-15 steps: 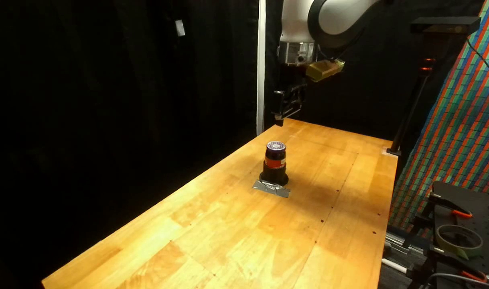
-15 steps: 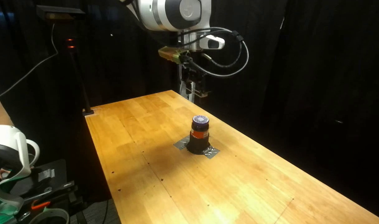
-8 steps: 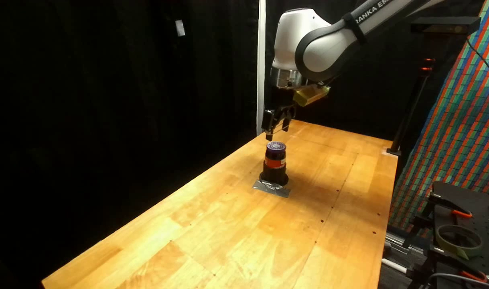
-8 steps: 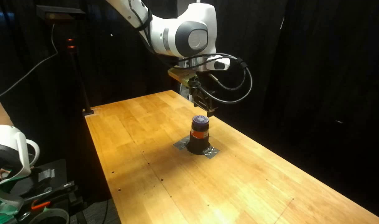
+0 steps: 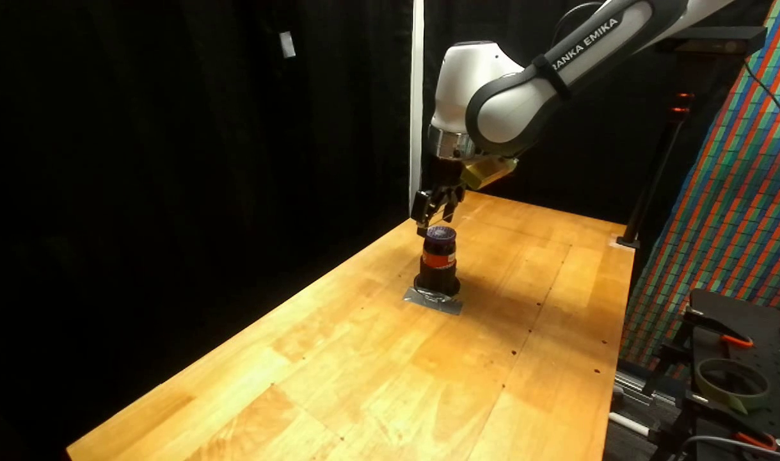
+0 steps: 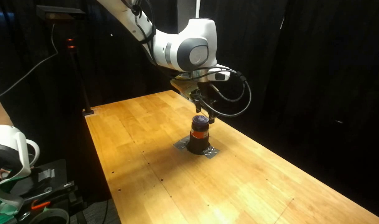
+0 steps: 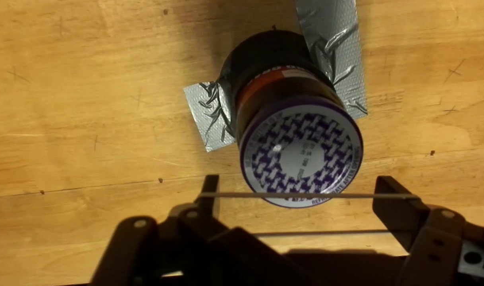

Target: Put the rubber band around the brown cup

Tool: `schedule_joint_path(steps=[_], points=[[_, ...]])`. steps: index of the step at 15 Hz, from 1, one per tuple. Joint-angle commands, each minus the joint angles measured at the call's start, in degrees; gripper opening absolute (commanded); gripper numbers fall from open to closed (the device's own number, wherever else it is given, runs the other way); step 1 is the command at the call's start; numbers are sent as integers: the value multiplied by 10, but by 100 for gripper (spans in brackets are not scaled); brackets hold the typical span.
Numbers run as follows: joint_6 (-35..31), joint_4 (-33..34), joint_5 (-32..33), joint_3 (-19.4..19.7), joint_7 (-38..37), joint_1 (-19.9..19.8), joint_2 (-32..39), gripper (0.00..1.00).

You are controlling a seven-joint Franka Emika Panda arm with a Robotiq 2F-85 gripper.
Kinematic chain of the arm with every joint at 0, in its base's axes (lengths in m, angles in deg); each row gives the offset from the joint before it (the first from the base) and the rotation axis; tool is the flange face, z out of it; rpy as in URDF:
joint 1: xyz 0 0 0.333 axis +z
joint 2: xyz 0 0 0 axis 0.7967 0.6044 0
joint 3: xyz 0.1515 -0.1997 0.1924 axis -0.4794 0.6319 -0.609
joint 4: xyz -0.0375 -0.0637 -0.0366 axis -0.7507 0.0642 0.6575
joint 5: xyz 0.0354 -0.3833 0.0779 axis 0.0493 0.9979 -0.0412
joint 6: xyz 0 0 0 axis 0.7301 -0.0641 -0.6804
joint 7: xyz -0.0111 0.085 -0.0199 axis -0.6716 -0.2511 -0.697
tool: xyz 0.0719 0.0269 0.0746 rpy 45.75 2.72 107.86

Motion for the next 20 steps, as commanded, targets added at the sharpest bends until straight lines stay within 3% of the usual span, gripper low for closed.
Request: schedule_joint_path(steps=[1, 11, 15, 20], points=[[-27, 12, -25, 5, 18, 5, 16, 100], [-44, 11, -29, 9, 21, 6, 39, 100], [-8, 14, -39, 7, 26, 3, 40, 100], [-41, 16, -61, 9, 25, -2, 41, 100]])
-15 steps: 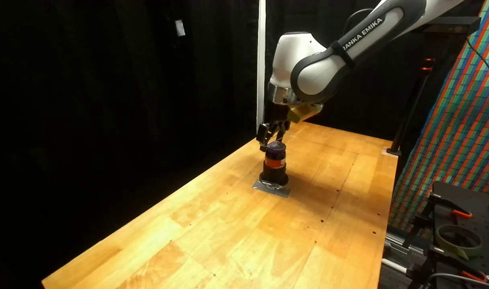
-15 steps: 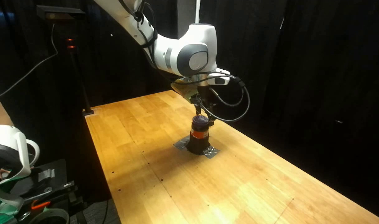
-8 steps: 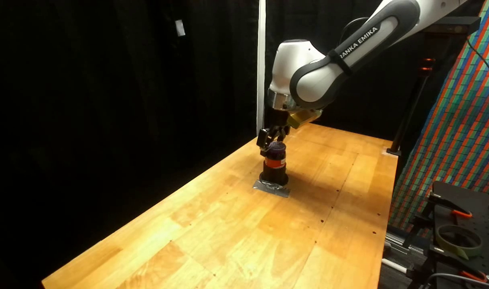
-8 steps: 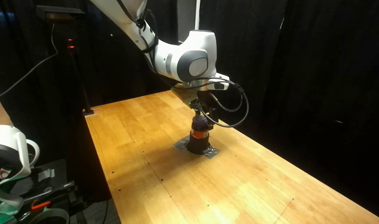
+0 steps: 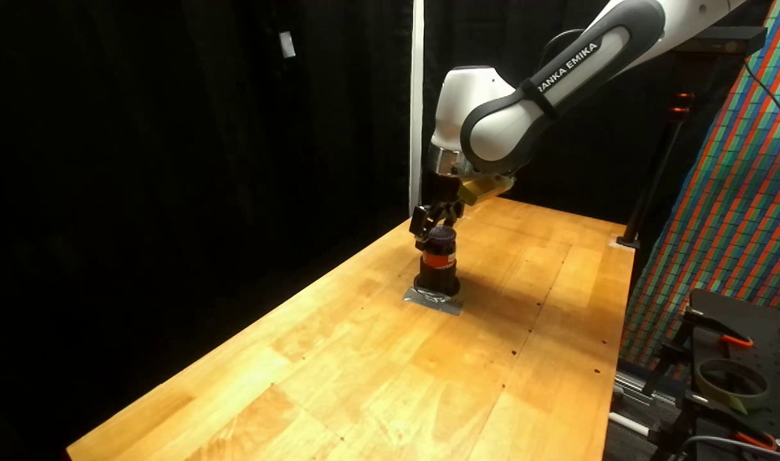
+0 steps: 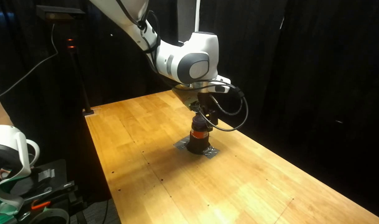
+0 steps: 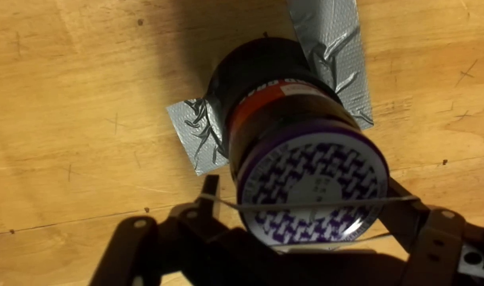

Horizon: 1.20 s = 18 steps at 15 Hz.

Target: Put the rubber band around the brown cup

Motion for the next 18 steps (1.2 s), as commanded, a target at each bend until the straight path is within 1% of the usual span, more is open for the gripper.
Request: schedule_joint_path(steps=[1, 7, 10, 12, 13, 14, 18], points=[[-14, 14, -21, 6, 13, 1, 8, 100], [-46, 14, -13, 19, 4, 9, 15, 100], [-51, 14, -12, 20, 3, 10, 18, 100], [-21, 12, -18, 14, 13, 7, 14, 100], [-1, 9, -19, 11, 18, 5, 11, 100], [33, 7, -19, 9, 21, 6, 5, 100], [106, 3, -26, 0, 37, 1, -13, 100]])
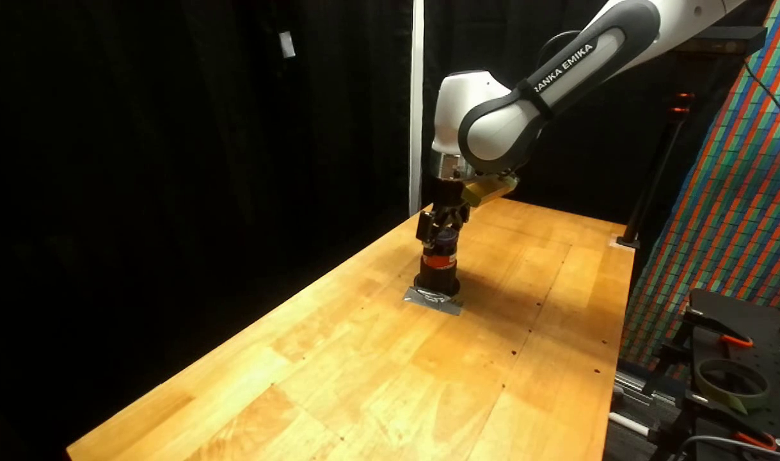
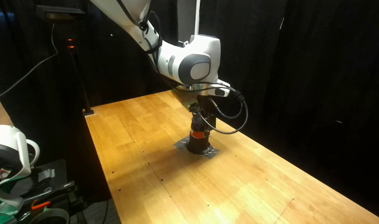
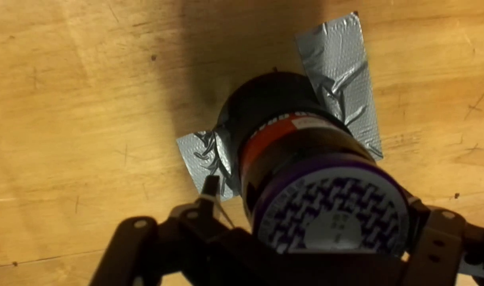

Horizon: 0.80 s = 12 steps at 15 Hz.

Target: Put the rubber band around the brown cup

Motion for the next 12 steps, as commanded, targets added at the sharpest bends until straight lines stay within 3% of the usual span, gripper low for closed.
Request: schedule_joint_path(steps=[1, 7, 12], points=[[64, -8, -21, -7, 31, -4, -25, 100], [87, -29, -49, -13, 60, -13, -46, 100], [64, -64, -65, -13, 76, -17, -52, 100]])
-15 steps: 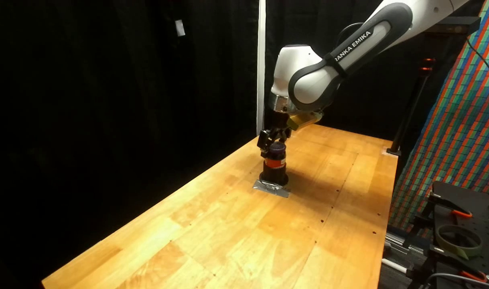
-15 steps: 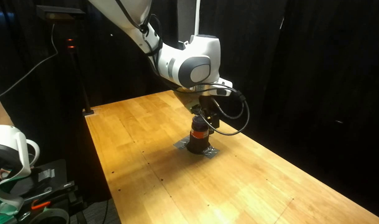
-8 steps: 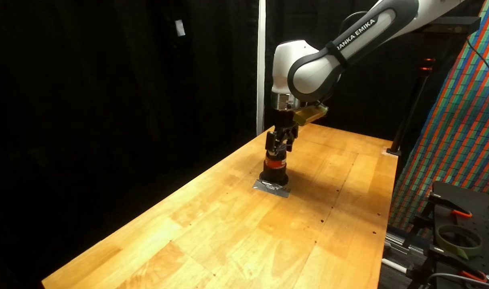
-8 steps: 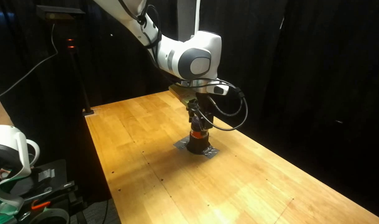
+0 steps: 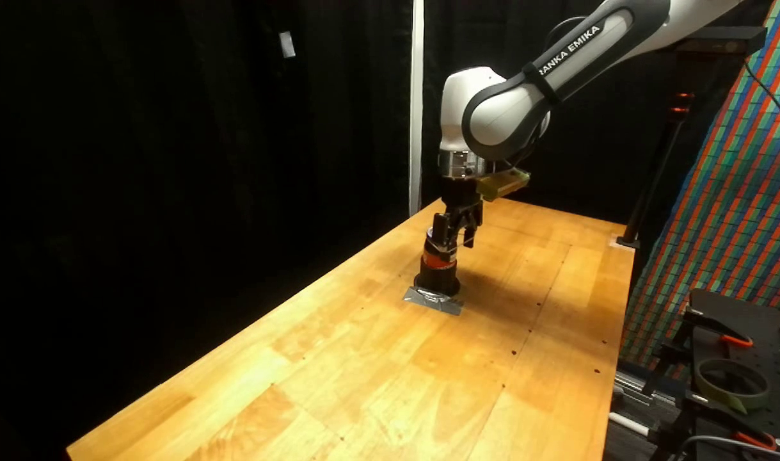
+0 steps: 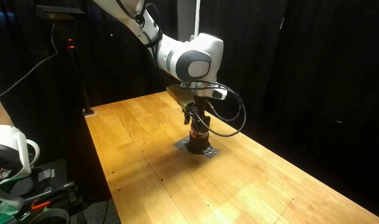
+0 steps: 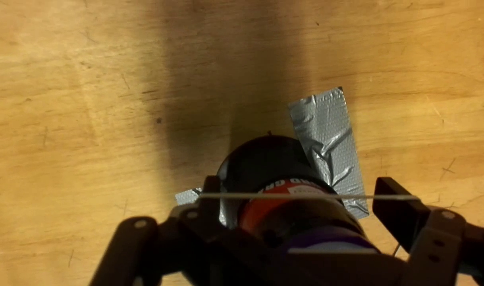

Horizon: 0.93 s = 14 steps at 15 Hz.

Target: Put the rubber band around the brown cup

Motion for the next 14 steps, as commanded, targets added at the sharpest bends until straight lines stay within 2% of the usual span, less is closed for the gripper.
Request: schedule_joint_path(steps=[1, 2, 3, 9, 13, 14], points=[[-20, -53, -14, -6, 19, -6, -32, 75], [-31, -63, -11, -6, 20, -5, -37, 73], [-54, -80, -6, -4, 20, -2, -47, 66], [-231, -205, 20, 2, 26, 10, -114, 18], [-357, -275, 31, 3, 24, 12, -134, 3], [-389, -291, 34, 5, 22, 13, -137, 7]])
